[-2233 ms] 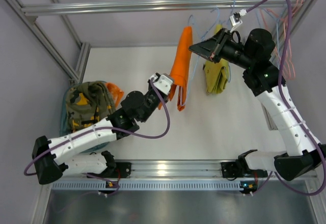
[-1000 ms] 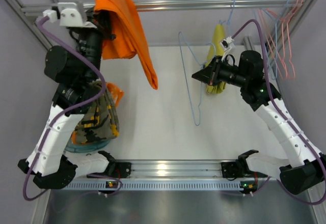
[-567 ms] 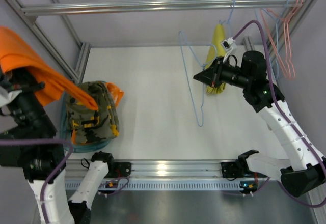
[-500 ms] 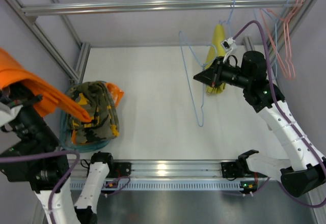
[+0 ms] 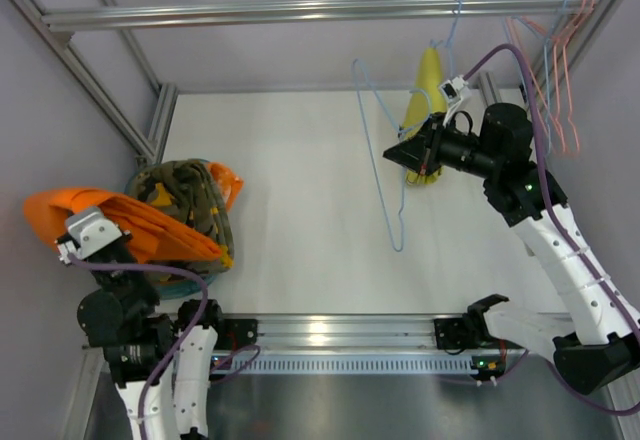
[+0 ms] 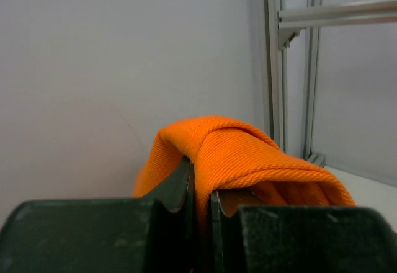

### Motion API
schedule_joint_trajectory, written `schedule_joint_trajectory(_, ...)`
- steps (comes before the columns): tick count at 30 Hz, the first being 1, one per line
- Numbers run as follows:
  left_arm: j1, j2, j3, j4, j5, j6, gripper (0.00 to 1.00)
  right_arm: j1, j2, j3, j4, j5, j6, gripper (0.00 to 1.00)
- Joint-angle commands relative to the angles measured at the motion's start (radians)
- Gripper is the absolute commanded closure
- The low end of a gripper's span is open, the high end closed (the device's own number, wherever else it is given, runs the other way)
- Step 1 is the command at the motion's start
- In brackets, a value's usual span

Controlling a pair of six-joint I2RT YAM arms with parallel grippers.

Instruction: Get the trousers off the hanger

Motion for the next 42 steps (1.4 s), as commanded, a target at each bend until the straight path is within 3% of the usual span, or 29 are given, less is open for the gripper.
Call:
schedule_joint_trajectory(1, 0.001, -0.021, -0.043, 0.123, 0.066, 0.043, 1.0, 0.006, -0.022, 0.021, 0.03, 0.0, -0.017, 1.0)
schedule_joint_trajectory(7, 0.001, 0.031, -0.198, 0.196, 0.149, 0.049, 1.0, 0.005, -0.013, 0.029, 0.015, 0.009, -0.031, 1.0)
schedule_joint_trajectory(12, 0.001, 0.255, -0.246, 0.276, 0.264, 0.044, 1.0, 0.006, -0.012, 0.047, 0.0, 0.014, -0.045, 1.0)
schedule_joint_trajectory(16, 0.001, 0.436, -0.257, 0.342, 0.319, 0.044, 0.93, 0.005, -0.022, 0.056, -0.023, 0.018, -0.06, 1.0)
schedule_joint_trajectory(19, 0.002, 0.577, -0.278, 0.34, 0.306, 0.043, 0.82, 0.006, -0.036, 0.064, -0.045, 0.02, -0.07, 1.0)
schedule_joint_trajectory(22, 0.001, 0.617, -0.317, 0.325, 0.281, 0.033, 0.69, 0.005, -0.051, 0.076, -0.066, 0.017, -0.085, 1.0)
schedule_joint_trajectory(30, 0.001, 0.455, -0.312, 0.014, 0.385, -0.014, 0.29, 0.005, -0.071, 0.099, -0.097, -0.012, -0.091, 1.0)
schedule_joint_trajectory(34, 0.001, 0.343, -0.147, -0.141, 0.52, -0.06, 0.14, 0.006, -0.073, 0.095, -0.106, -0.071, -0.085, 1.0)
schedule_joint_trajectory(37, 0.001, 0.329, 0.012, -0.245, 0.724, -0.088, 0.12, 0.006, -0.076, 0.081, -0.123, -0.127, -0.083, 1.0)
schedule_joint_trajectory(39, 0.001, 0.347, 0.08, -0.325, 0.976, -0.028, 0.12, 0.008, -0.073, 0.068, -0.152, -0.166, -0.096, 1.0)
schedule_joint_trajectory(42, 0.001, 0.379, 0.154, -0.328, 1.283, -0.052, 0.13, 0.017, -0.053, 0.065, -0.212, -0.21, -0.131, 1.0)
